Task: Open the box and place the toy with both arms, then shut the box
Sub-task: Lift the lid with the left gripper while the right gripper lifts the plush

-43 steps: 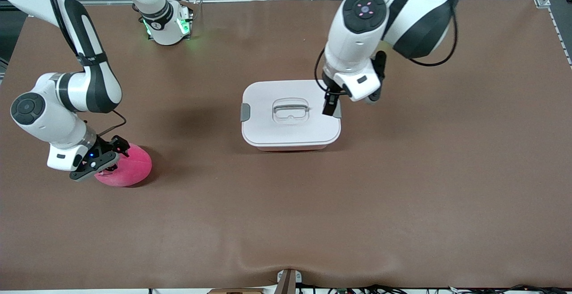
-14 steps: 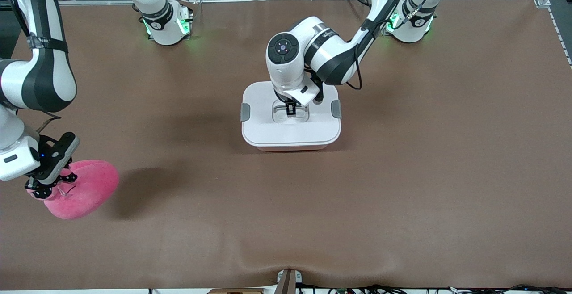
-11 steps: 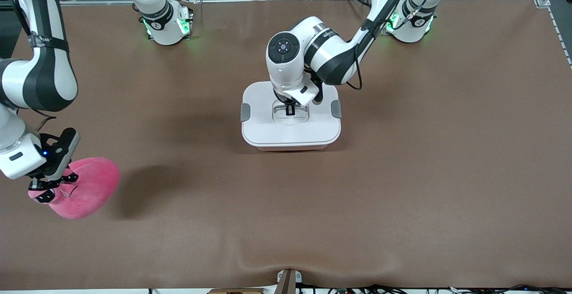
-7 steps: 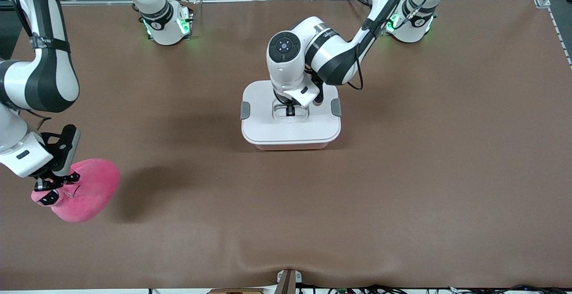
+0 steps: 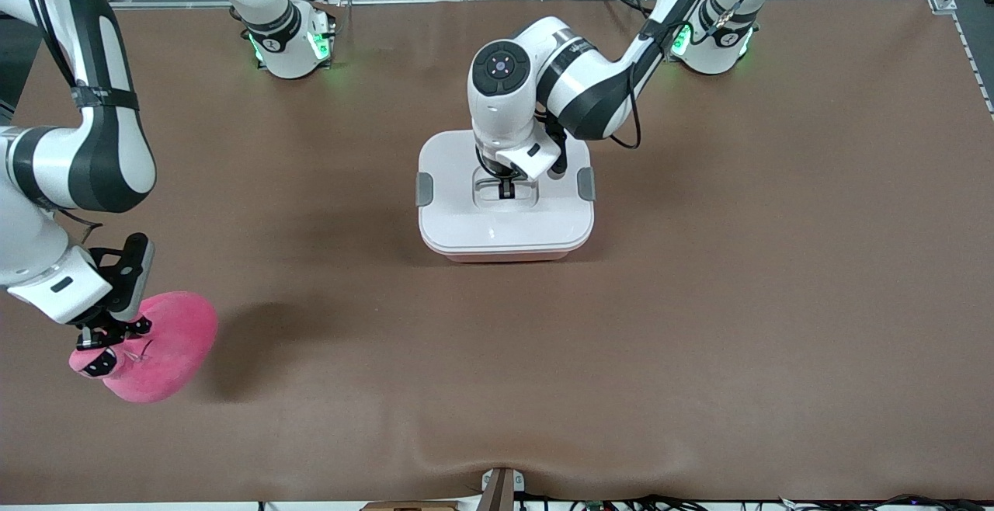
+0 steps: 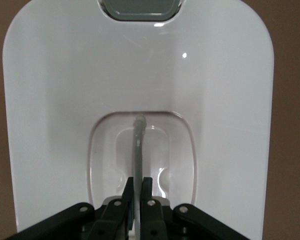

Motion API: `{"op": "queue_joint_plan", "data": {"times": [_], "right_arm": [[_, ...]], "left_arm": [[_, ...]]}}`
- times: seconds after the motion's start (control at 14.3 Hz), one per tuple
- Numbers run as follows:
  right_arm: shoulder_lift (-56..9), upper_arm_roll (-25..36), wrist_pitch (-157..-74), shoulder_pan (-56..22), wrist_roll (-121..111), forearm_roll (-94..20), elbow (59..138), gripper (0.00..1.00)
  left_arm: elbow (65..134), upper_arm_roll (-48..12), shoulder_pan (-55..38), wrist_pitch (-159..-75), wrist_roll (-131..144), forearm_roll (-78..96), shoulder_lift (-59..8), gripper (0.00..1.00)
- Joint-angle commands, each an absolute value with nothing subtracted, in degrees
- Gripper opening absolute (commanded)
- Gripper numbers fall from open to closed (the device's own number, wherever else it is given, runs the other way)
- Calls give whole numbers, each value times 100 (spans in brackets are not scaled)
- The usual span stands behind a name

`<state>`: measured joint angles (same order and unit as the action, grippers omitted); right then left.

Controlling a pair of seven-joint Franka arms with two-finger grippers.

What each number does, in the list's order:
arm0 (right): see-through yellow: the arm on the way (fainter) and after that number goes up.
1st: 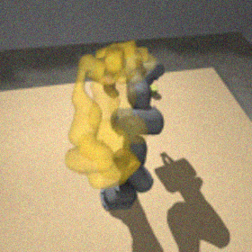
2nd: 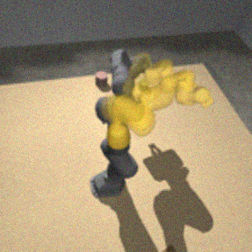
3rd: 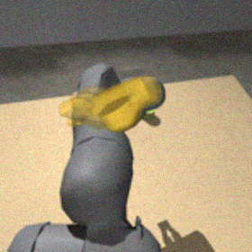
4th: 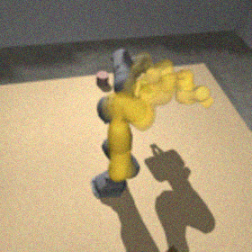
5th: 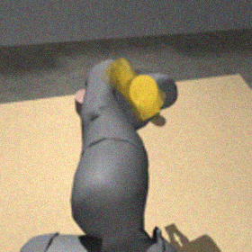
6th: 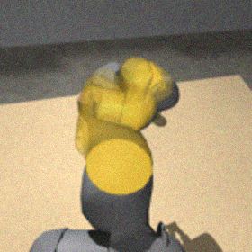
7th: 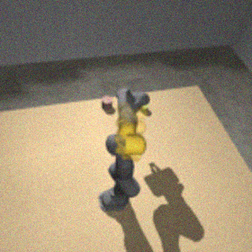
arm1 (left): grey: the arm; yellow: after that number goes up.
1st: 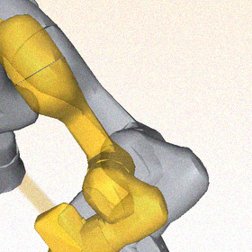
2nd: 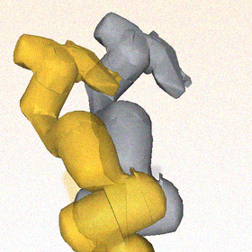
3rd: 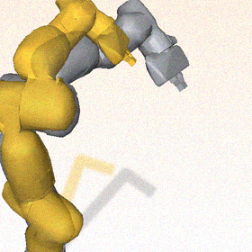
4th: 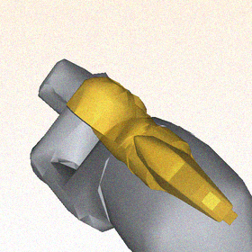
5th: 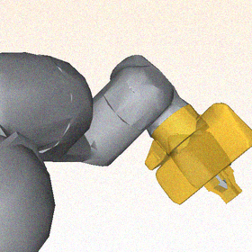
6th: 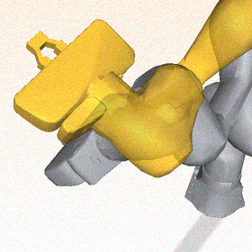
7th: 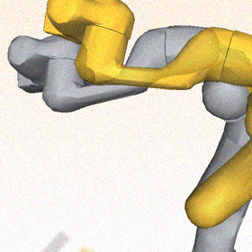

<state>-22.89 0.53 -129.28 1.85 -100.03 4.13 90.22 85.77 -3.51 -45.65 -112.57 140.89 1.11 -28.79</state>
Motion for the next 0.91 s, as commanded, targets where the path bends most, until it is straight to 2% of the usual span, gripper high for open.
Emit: {"op": "queue_joint_plan", "data": {"times": [0.0, 0.49, 0.84], "right_arm": [[-2382, 35, -12858, 149, -10492, 519, 8737, 0], [-2496, 26, -12902, -52, -11196, 536, 8613, 0], [-2619, 35, -12876, -9, -11628, 519, 8429, 0]], "left_arm": [[8701, -343, -4535, -11189, 14045, 79, -2672, 0], [8815, -343, -4132, -10820, 13448, 79, -2260, 0], [9438, -352, -3745, -10819, 12903, 79, -1689, 0]]}}
